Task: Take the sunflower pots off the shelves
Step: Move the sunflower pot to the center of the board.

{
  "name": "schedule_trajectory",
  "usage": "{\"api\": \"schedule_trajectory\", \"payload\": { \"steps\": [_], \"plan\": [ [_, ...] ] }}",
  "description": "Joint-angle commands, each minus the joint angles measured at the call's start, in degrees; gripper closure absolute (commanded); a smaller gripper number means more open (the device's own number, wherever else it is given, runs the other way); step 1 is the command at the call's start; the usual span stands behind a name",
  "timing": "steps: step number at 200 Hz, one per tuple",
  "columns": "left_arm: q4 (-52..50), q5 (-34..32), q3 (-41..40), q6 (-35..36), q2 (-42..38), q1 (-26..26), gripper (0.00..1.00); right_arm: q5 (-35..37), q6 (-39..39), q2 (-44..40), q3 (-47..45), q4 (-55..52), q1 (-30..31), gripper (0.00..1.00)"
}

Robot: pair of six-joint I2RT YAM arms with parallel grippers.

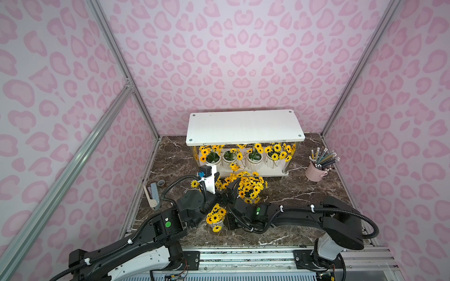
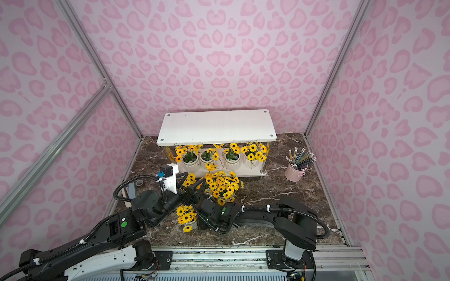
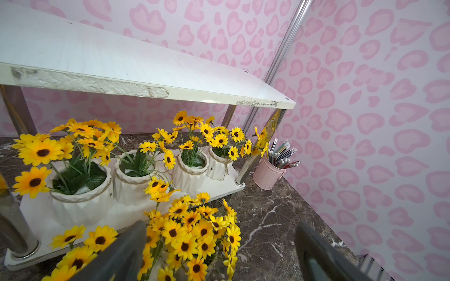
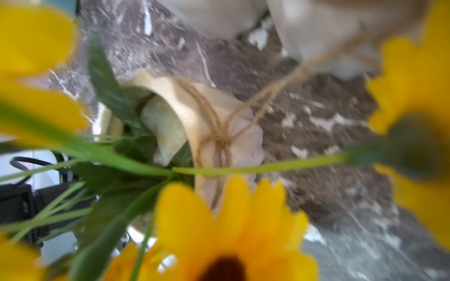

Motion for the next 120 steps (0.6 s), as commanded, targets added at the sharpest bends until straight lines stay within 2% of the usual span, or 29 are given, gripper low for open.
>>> {"api": "schedule_trajectory", "payload": {
  "steps": [1,46,83,120],
  "plan": [
    [0.1,-0.5,0.8,0.6,0.5,0.0,0.03,-1.3,-2.8,2.0,2.2,3.1,-0.1,0.71],
    [0.2,-0.7,1.5,1.2,1.3,0.0,0.03,-3.4,-4.9,3.7,2.8,4.6,-0.2,0.70],
    [0.0,-1.9,1.8,2.0,1.1,0.0,0.03,-4.8,-7.1,1.8,1.0,6.0,-0.7,0.68],
    [-1.5,-4.6,3.3,3.0,0.8,0.1,0.04,-3.4,-10.5,-5.0,-1.3,-1.0,-0.6,0.66]
  ]
}}
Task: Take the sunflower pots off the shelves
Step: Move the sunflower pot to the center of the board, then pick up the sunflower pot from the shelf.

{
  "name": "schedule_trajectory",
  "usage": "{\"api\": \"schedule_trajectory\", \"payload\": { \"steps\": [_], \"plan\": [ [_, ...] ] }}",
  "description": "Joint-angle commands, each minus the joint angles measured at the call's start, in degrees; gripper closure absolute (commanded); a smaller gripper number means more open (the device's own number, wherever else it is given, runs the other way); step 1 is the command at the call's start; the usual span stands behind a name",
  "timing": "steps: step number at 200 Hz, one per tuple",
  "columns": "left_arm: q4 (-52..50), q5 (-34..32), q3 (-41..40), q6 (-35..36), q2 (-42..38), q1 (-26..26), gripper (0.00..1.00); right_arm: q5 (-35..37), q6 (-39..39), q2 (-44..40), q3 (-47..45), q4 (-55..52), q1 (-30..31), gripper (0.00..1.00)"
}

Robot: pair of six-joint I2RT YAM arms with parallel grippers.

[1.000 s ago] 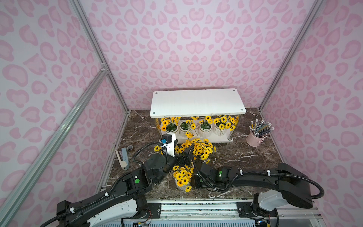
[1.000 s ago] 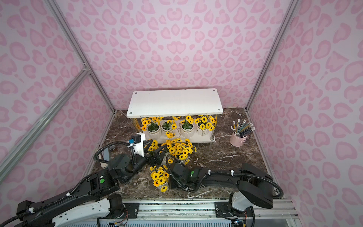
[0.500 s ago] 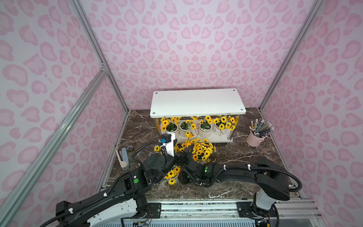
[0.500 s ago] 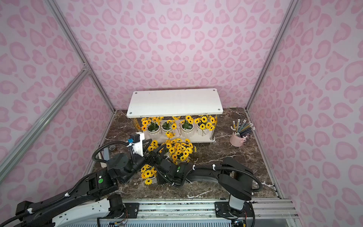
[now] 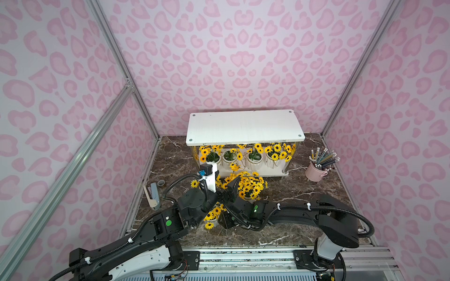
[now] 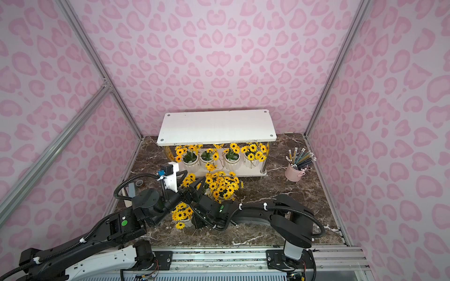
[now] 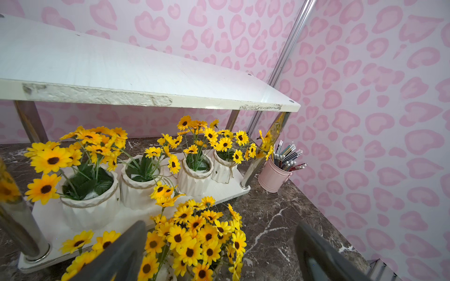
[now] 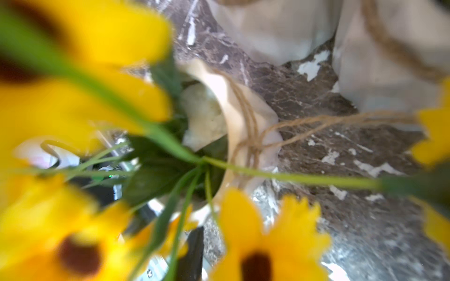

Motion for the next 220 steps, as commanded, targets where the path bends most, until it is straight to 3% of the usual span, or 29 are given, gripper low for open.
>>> {"api": "schedule_trajectory", "payload": {
  "steps": [1,36,72,93,121,145,190,220],
  "plan": [
    [-0.6,-2.5,1.1,1.1,-0.3,0.0,0.04,0.9,-2.9,-4.7,-1.7,-3.7,0.1,0.66],
    [0.9,-4.3,-0.1,-0.1,-1.1,0.0,0.04,4.6,-3.7,-16.3,-5.9,-11.1,0.4,0.64],
    [6.2,-3.9,-3.8,-2.7,-1.5,0.0,0.04,18.5,-6.6,-29.5,-6.1,-19.2,-2.6,0.62],
    [8.2,-3.4,-4.2,-3.4,-0.7,0.0,0.04,18.9,-11.1,-36.1,-6.9,-16.7,-10.0,0.58],
    [10.0,-3.9,-4.6,-4.0,0.3,0.0,0.04,27.7,-17.5,-40.7,-9.7,-8.4,-20.2,0.47],
    [10.9,-3.9,-4.8,-4.0,0.7,0.1,0.04,30.5,-19.4,-40.8,-12.6,-0.9,-26.6,0.28],
    [12.2,-4.4,-5.5,-3.2,1.0,0.0,0.04,25.9,-20.7,-33.4,-14.2,6.7,-33.3,0.13],
    [12.3,-4.3,-5.6,-3.2,2.0,0.0,0.04,28.7,-20.9,-27.8,-12.7,9.1,-34.3,0.08]
  ]
}}
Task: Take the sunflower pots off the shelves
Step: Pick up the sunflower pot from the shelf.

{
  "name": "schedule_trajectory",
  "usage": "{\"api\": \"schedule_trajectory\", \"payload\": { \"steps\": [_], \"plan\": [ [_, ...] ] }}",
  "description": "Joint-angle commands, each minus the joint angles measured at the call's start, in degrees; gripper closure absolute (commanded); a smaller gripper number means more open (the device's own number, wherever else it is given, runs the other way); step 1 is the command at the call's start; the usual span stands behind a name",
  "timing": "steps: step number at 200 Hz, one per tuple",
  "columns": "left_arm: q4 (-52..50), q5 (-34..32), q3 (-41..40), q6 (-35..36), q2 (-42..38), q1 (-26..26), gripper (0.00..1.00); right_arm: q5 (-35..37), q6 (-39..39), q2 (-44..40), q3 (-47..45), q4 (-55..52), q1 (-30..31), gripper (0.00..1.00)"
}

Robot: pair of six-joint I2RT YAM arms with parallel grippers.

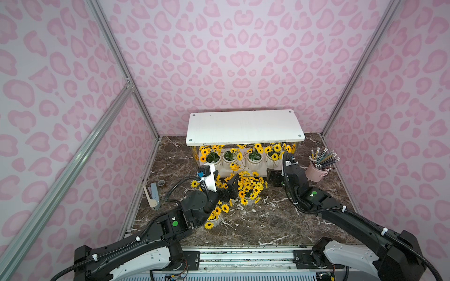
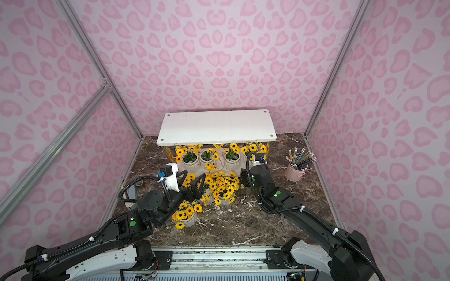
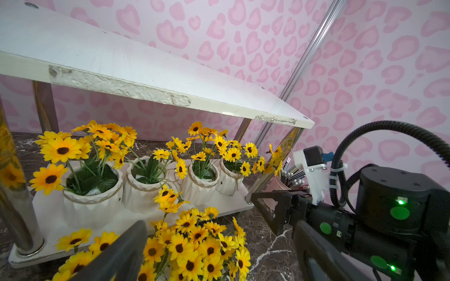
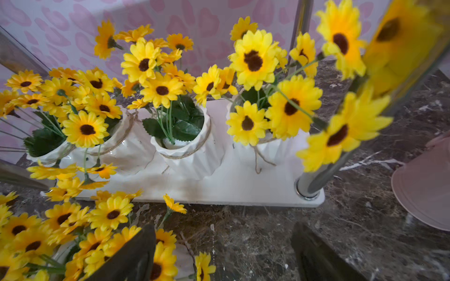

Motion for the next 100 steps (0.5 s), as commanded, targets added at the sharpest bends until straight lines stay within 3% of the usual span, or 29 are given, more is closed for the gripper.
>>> {"api": "schedule_trajectory", "payload": {
  "steps": [1,66,100],
  "plan": [
    [2.7,-0.3,-0.1,0.1,0.6,0.0,0.04,2.5,-0.9,3.5,1.7,5.5,-0.6,0.07],
    [3.4,-0.2,-1.0,-0.4,-0.2,0.0,0.04,10.4,1.5,16.9,8.8,3.1,-1.2,0.05],
    [3.3,0.4,-2.2,-1.4,-1.3,0.0,0.04,8.5,2.4,19.4,8.2,5.3,-2.7,0.04]
  ]
}}
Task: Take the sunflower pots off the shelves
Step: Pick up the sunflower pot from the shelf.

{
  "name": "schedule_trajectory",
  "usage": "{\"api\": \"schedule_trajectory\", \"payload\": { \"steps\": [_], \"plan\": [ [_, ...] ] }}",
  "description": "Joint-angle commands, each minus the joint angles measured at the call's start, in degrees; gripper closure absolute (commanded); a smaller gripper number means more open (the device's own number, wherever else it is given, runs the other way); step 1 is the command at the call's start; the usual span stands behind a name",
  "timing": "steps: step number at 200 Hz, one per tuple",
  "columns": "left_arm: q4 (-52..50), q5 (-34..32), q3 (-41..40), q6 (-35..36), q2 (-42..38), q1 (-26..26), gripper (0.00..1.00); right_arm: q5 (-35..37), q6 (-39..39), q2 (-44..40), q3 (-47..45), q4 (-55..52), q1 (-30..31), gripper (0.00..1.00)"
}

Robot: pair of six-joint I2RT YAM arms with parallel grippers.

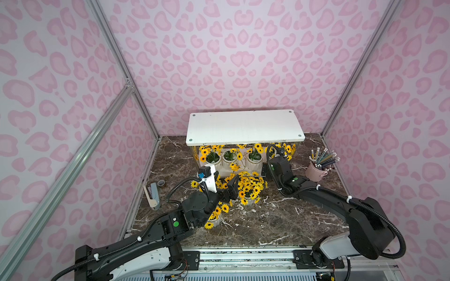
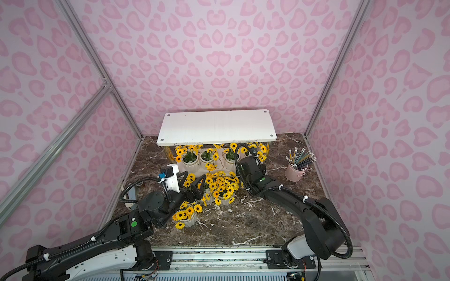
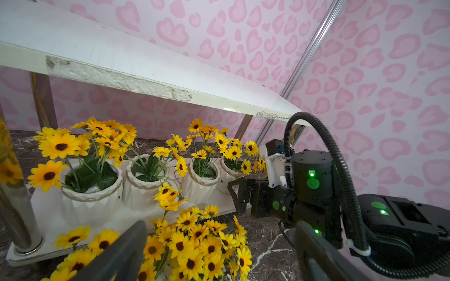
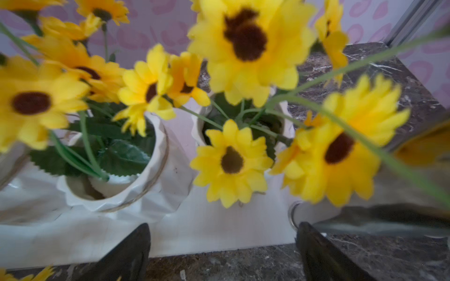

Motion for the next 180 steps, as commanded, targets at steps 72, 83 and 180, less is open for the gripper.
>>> {"api": "schedule_trajectory", "payload": {
  "steps": [72,83,180],
  "plan": [
    [2.8,0.5,-1.0,-0.6,-1.2,0.1,0.04,4.9,2.5,7.4,3.6,3.4,-1.2,0.03],
    [2.8,0.4,-1.2,-0.6,-1.1,0.0,0.04,5.3,2.8,8.0,3.7,3.8,-1.3,0.02],
    [3.3,0.6,-0.9,0.6,-1.2,0.0,0.04,4.9,2.2,13.0,6.1,6.0,-1.5,0.02]
  ]
}}
